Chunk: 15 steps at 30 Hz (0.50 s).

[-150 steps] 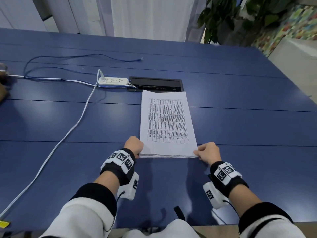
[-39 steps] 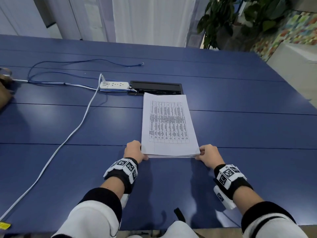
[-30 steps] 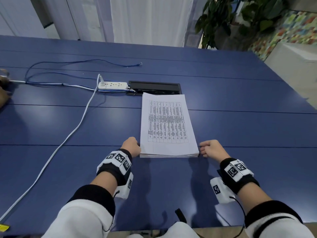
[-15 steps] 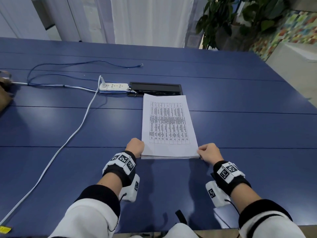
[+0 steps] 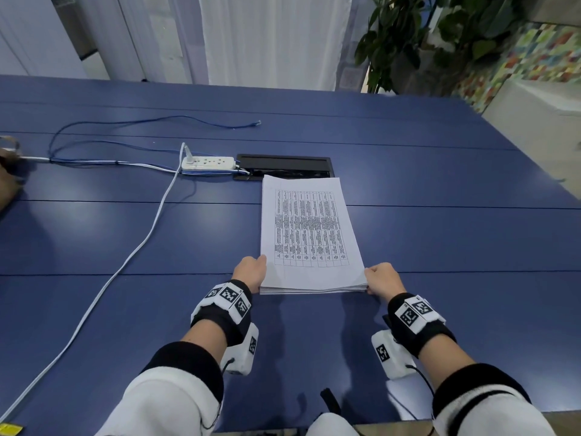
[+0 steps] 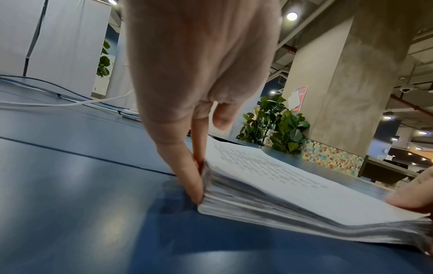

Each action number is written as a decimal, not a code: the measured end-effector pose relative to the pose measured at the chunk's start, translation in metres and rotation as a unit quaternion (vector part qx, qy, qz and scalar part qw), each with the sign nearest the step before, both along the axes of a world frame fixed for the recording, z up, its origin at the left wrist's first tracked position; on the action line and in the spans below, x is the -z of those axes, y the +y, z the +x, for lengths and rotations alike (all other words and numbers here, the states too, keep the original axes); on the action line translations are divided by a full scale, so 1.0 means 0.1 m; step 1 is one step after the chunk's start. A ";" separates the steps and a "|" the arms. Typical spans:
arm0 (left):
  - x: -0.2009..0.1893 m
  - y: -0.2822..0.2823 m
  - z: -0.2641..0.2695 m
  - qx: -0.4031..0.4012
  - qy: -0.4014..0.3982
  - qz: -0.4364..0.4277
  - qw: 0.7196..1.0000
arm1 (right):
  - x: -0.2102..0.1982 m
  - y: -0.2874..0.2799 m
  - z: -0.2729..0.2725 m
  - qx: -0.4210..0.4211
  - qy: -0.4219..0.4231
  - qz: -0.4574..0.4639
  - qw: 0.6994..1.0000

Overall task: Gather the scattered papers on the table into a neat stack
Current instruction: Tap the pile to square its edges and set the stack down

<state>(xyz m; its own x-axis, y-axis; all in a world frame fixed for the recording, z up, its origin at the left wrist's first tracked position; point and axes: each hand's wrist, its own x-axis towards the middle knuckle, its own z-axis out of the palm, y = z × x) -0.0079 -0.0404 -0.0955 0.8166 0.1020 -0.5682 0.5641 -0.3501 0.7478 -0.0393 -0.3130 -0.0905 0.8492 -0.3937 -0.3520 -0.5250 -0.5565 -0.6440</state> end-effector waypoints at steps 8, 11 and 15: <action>-0.23 0.09 -0.18 0.000 -0.013 -0.021 1.000 | -0.04 -0.06 -0.05 0.014 -0.001 0.022 1.000; -0.14 0.14 -0.18 0.020 -0.036 0.012 0.999 | -0.02 -0.03 -0.08 0.012 -0.007 0.011 1.000; -0.11 0.16 -0.19 0.053 -0.048 0.029 0.997 | 0.00 0.01 -0.13 0.017 -0.013 0.014 1.000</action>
<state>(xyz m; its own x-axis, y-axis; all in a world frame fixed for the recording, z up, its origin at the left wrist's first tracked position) -0.0268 -0.0246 -0.0846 0.8750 0.0425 -0.4823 0.4479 -0.4490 0.7731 -0.0519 -0.3123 -0.0904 0.8442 -0.4135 -0.3411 -0.5265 -0.5199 -0.6727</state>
